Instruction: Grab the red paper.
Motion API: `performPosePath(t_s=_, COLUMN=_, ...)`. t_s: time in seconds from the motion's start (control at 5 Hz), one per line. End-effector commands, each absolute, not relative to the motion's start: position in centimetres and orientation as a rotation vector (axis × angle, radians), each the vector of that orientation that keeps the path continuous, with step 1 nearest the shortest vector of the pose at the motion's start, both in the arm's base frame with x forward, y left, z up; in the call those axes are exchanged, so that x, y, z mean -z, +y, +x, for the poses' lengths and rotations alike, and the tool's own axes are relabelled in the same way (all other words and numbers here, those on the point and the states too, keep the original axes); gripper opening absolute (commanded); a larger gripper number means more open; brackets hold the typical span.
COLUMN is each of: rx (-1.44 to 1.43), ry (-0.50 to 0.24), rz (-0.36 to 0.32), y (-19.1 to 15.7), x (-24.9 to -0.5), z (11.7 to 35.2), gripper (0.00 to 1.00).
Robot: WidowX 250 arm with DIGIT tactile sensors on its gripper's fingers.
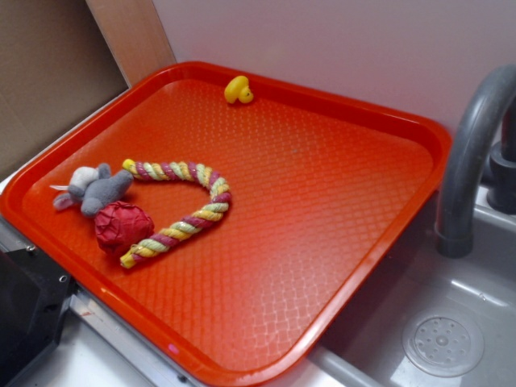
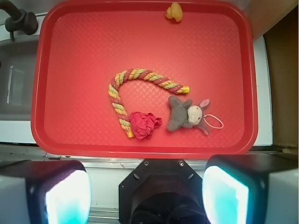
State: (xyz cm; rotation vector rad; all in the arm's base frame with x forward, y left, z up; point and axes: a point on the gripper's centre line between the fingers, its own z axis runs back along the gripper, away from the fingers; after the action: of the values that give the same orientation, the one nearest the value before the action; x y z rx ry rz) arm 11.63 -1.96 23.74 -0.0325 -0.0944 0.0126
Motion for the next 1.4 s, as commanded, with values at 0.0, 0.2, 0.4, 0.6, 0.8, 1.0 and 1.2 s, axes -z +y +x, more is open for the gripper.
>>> performPosePath(t_s=0.0, rx=-0.013, ry=-0.094, rz=-0.032, y=-2.0, x=-23.7, z=11.6, gripper=1.0)
performPosePath(t_s=0.2, rx=-0.133, ry=-0.068, rz=-0.048, y=-1.7, x=-22.3, z=12.1, gripper=1.0)
performPosePath(t_s=0.4, rx=-0.248, ry=-0.028, rz=-0.053, y=-1.1, x=-20.5, z=12.6, gripper=1.0)
performPosePath(t_s=0.6, rx=-0.303, ry=0.0, rz=-0.055, y=-0.7, x=-19.3, z=13.1, gripper=1.0)
performPosePath(t_s=0.8, rx=-0.354, ry=0.031, rz=-0.024, y=-1.1, x=-16.3, z=13.7, gripper=1.0)
performPosePath(t_s=1.0, rx=-0.375, ry=0.034, rz=-0.003, y=-1.9, x=-13.4, z=14.0, gripper=1.0)
performPosePath(t_s=1.2, rx=-0.384, ry=0.07, rz=0.019, y=-2.5, x=-11.1, z=14.2, gripper=1.0)
